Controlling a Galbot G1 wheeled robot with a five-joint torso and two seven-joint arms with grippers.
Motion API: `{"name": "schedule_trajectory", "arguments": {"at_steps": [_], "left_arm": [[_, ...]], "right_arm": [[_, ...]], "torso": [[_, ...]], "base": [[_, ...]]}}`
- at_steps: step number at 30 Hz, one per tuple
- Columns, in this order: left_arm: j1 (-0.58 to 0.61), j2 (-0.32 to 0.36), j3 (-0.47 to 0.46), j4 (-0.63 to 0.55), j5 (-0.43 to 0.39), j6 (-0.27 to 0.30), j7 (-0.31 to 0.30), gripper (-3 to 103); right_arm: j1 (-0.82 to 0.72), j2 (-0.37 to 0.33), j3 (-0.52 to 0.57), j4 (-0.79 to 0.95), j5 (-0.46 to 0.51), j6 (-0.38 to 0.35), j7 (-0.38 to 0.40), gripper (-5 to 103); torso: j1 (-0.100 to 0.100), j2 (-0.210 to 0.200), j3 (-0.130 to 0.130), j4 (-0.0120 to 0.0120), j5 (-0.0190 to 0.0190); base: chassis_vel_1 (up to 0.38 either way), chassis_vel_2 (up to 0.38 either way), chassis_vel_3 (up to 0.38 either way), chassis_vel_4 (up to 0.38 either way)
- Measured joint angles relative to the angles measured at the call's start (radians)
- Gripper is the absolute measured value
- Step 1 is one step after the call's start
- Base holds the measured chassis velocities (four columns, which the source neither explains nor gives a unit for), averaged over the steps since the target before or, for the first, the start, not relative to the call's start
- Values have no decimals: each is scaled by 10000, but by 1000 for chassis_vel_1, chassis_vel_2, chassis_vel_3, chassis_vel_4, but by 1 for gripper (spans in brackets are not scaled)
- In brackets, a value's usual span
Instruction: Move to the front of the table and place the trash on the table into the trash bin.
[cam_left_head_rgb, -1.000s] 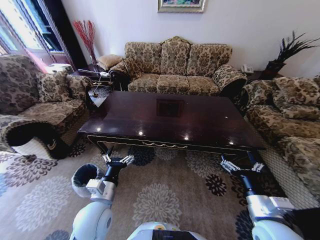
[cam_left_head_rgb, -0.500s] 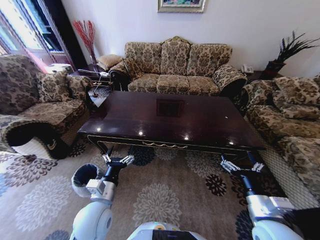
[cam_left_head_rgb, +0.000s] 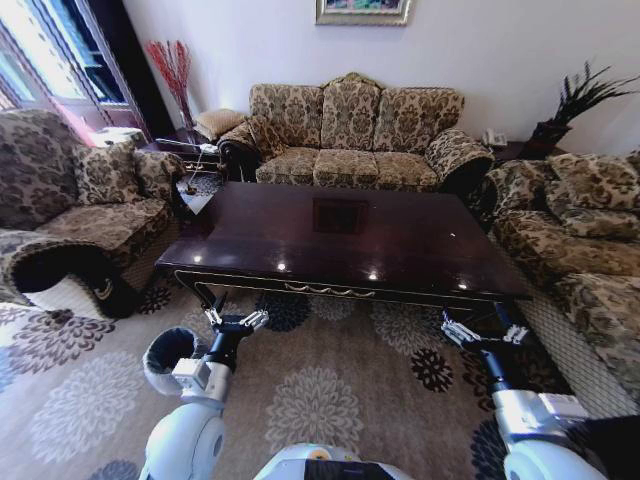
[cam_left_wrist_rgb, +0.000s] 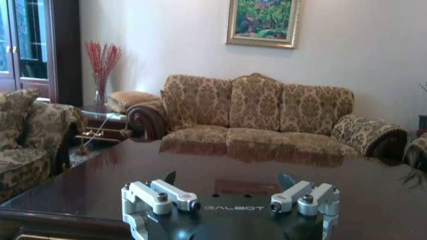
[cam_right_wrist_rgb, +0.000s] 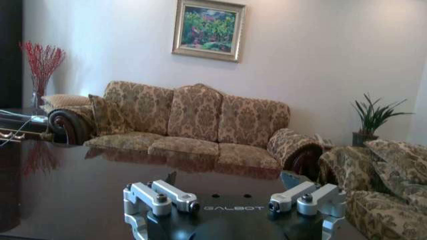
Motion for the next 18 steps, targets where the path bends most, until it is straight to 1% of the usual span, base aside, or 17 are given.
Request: {"name": "schedule_trajectory", "arguments": {"at_steps": [18], "left_arm": [[0, 0, 0, 0, 0, 0, 0, 100]], "right_arm": [[0, 0, 0, 0, 0, 0, 0, 100]], "torso": [[0, 0, 0, 0, 0]], "base": [[0, 0, 0, 0]]}}
